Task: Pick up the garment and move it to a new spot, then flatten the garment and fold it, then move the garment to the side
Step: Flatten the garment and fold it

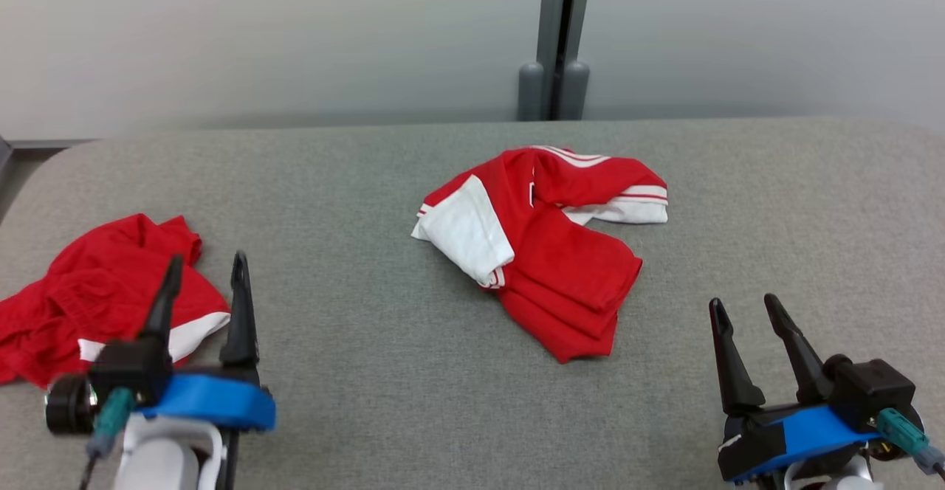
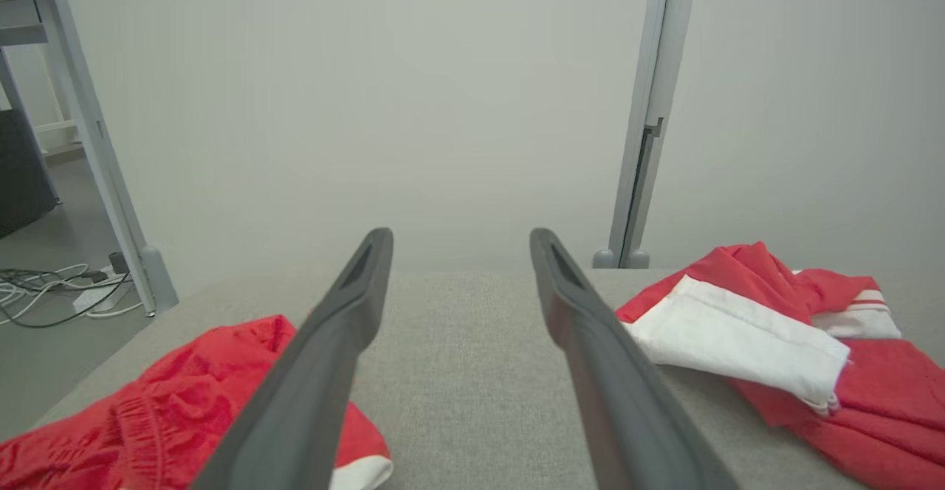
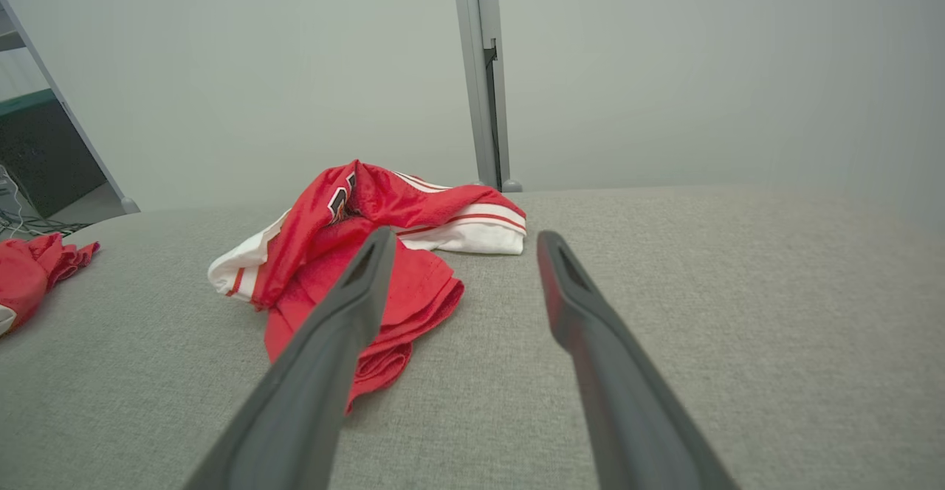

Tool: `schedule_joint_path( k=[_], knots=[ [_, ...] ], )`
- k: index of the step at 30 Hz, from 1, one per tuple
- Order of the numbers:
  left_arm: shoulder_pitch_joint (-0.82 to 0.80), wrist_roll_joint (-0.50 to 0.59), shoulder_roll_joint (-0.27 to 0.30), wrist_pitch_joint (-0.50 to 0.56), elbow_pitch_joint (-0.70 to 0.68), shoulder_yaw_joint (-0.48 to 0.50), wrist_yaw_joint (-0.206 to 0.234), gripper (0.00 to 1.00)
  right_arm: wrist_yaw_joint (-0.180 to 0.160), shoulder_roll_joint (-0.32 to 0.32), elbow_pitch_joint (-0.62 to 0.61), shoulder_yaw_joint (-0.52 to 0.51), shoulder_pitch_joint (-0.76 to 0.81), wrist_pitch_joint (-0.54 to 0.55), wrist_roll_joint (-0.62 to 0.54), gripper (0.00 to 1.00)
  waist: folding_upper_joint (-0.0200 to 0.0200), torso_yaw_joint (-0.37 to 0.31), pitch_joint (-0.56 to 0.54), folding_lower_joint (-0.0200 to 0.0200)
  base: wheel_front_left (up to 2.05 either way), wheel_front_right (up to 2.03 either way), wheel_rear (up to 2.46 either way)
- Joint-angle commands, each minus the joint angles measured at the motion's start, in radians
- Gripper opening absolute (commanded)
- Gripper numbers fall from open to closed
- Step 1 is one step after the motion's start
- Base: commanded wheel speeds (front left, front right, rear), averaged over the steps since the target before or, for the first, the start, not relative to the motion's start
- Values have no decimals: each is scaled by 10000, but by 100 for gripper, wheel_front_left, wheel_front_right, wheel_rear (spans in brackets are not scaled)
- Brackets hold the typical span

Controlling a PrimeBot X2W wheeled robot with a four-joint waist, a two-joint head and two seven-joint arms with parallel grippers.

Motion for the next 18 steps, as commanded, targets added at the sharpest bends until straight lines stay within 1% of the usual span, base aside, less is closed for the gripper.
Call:
schedule_joint_path(
  k=[1,6,12,18],
  knots=[
    [-601,90,116,92,70,-27,-107,100,5,-48,-46,-6,-199,-42,-29,100,0,-72,166,0,0,0,0],
    [-2246,108,423,594,406,-207,-434,100,5,-49,-141,127,-613,-122,17,100,0,-474,805,0,0,0,0],
    [-4238,-27,876,1240,967,-319,-788,100,5,-46,-203,302,-1206,-342,217,100,0,-1252,1753,0,0,0,0],
    [-5748,-86,1204,1994,1729,-867,-1032,100,4,-46,-43,390,-1578,-601,372,100,0,-1936,2517,0,0,0,0]
  ],
)
